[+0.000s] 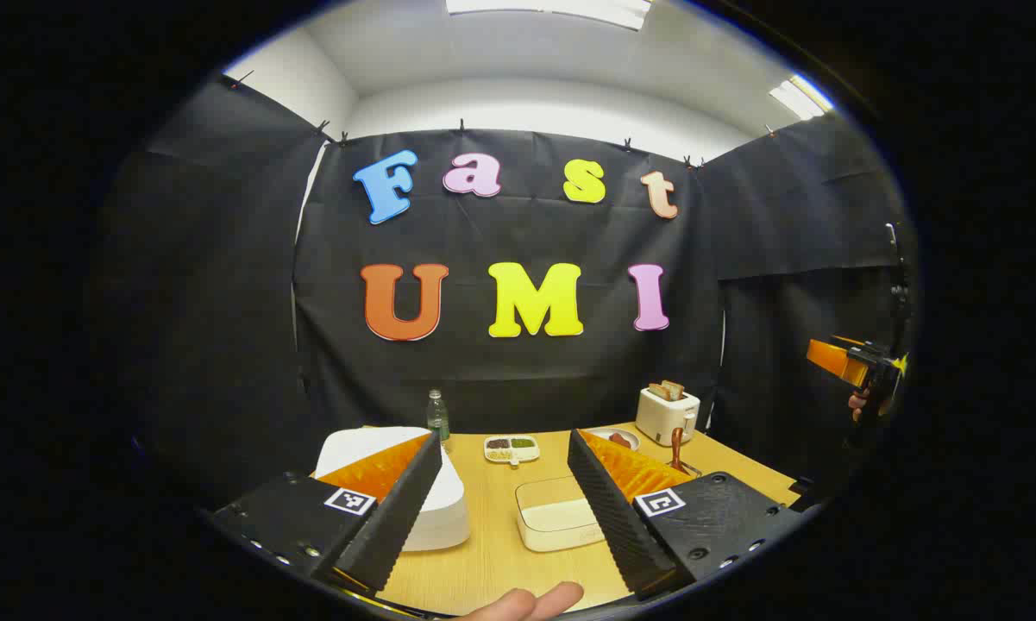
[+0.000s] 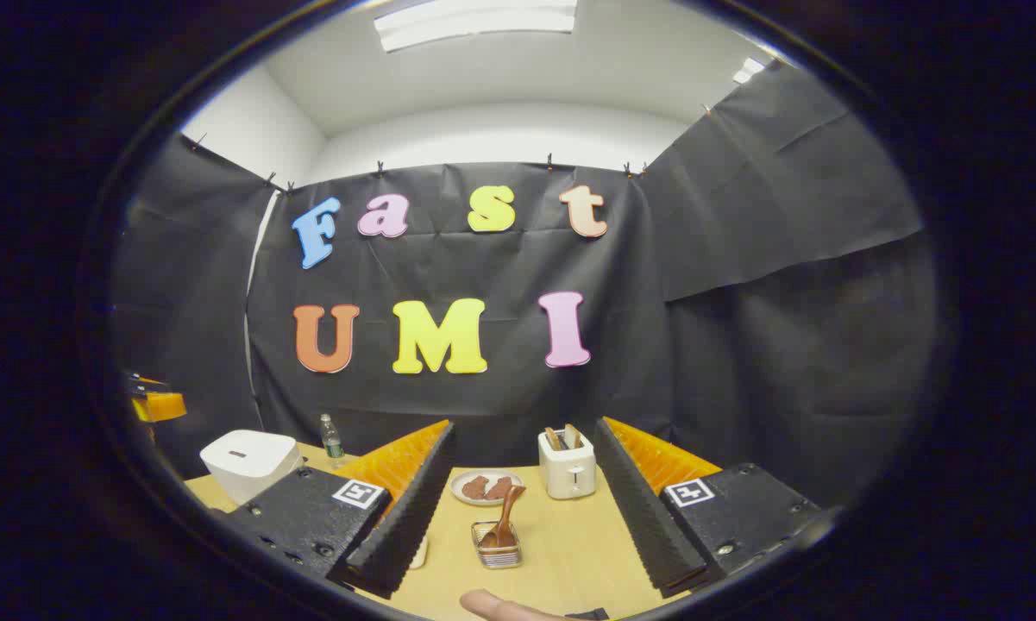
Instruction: Close the left gripper, press the button to open the rice cooker; take a wooden spoon from the chopstick holder with the right hand, scoop a spoonful of rice and pour it into the rice cooker, then put the wooden spoon back into the chopstick holder.
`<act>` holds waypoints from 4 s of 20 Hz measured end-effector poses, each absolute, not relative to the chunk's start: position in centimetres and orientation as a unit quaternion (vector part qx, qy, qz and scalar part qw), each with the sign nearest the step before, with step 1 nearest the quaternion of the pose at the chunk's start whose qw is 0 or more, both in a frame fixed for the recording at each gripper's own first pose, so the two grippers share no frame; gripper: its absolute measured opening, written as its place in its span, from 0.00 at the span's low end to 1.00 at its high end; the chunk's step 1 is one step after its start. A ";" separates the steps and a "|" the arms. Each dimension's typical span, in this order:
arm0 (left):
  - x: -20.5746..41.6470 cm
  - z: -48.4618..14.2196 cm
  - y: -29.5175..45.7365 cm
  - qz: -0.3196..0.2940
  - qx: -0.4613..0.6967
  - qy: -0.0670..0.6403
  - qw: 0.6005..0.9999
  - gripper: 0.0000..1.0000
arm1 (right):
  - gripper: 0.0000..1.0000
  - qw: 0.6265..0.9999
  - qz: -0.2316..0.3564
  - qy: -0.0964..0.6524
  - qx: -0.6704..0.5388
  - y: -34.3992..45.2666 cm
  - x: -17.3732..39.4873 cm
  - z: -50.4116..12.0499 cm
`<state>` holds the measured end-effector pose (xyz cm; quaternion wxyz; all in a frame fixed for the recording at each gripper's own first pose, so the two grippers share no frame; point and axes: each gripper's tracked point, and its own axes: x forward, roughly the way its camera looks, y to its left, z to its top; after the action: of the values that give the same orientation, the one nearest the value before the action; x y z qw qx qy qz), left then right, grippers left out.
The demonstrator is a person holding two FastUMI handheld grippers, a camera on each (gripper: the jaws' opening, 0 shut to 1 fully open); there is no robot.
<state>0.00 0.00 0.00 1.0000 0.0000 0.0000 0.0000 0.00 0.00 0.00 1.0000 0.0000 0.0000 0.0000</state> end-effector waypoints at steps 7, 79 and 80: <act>0.6 -0.2 0.4 0.023 0.024 0.010 0.999 0.95 | 1.00 1.000 -0.001 0.007 -0.001 -0.9 -0.1 -0.5; 12.1 -11.8 18.5 0.221 -0.103 0.206 0.948 0.00 | 0.98 0.992 0.030 0.125 -0.006 -3.4 6.9 -19.4; 11.9 -11.8 18.8 0.223 -0.102 0.205 0.948 0.00 | 1.00 0.991 0.031 0.128 -0.005 -3.2 7.0 -19.6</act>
<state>11.88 18.83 -11.81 0.9476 -0.1019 0.2053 0.2227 6.96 -3.22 -19.55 0.9913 -0.0047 0.1280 0.0312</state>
